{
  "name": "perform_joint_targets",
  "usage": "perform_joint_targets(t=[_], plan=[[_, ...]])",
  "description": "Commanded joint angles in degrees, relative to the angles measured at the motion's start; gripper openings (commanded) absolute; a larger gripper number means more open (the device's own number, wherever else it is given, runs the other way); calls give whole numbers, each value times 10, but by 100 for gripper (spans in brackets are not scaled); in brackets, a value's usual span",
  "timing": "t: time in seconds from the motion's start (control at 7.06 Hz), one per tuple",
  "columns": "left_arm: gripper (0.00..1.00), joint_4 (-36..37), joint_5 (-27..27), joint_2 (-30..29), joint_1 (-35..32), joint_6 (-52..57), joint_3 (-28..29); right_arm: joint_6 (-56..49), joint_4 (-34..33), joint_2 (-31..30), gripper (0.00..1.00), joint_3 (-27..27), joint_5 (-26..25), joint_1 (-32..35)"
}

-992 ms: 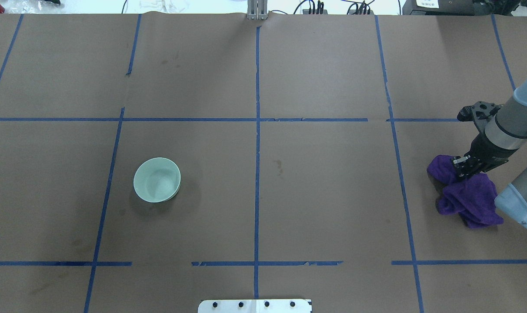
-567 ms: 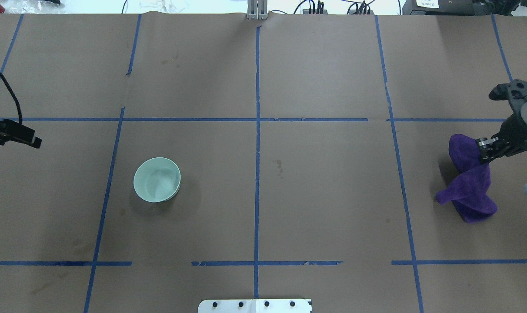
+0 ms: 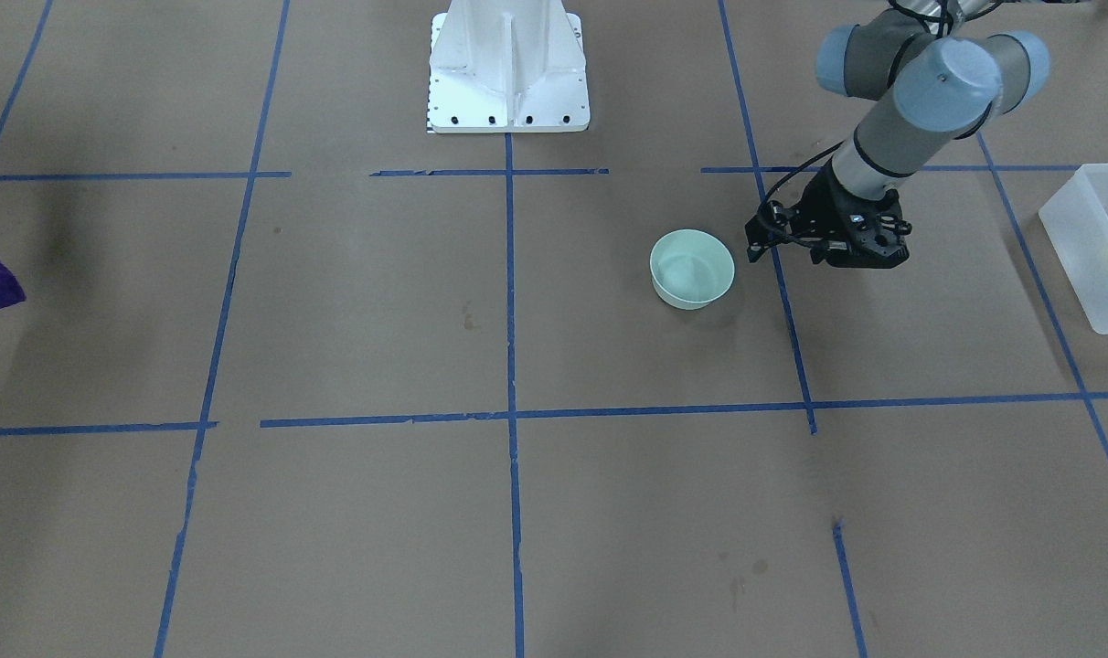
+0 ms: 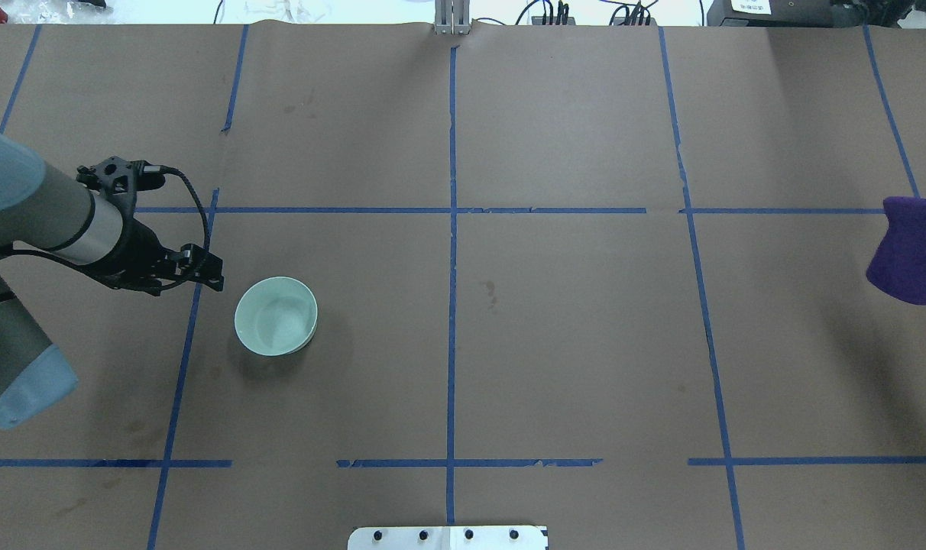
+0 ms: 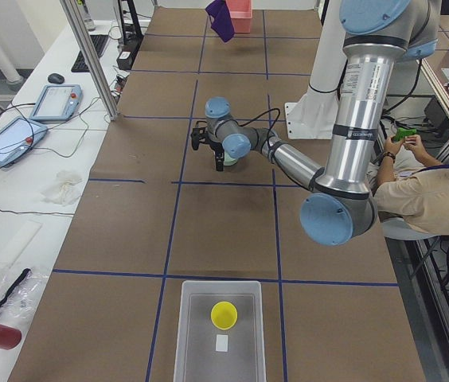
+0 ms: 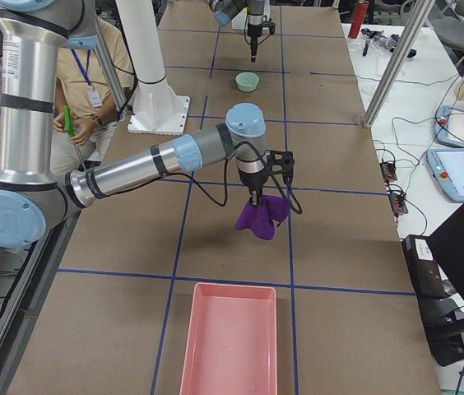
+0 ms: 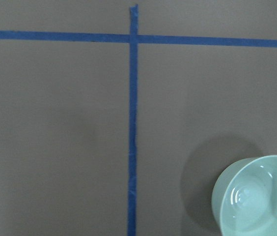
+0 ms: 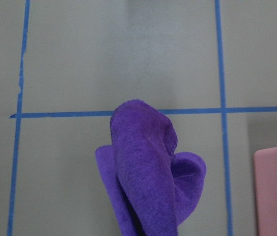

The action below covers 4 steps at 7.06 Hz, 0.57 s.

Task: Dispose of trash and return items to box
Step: 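Lift the cloth into the pink bin while the left gripper lowers to the green bowl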

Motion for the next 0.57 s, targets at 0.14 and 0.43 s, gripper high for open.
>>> perform_joint_targets(t=[0.14, 0.43], plan=[[96, -1, 18, -41, 39, -15, 50, -253, -117, 3, 0, -31, -1, 143], [72, -1, 20, -46, 61, -14, 53, -303, -117, 4, 0, -66, -3, 160]])
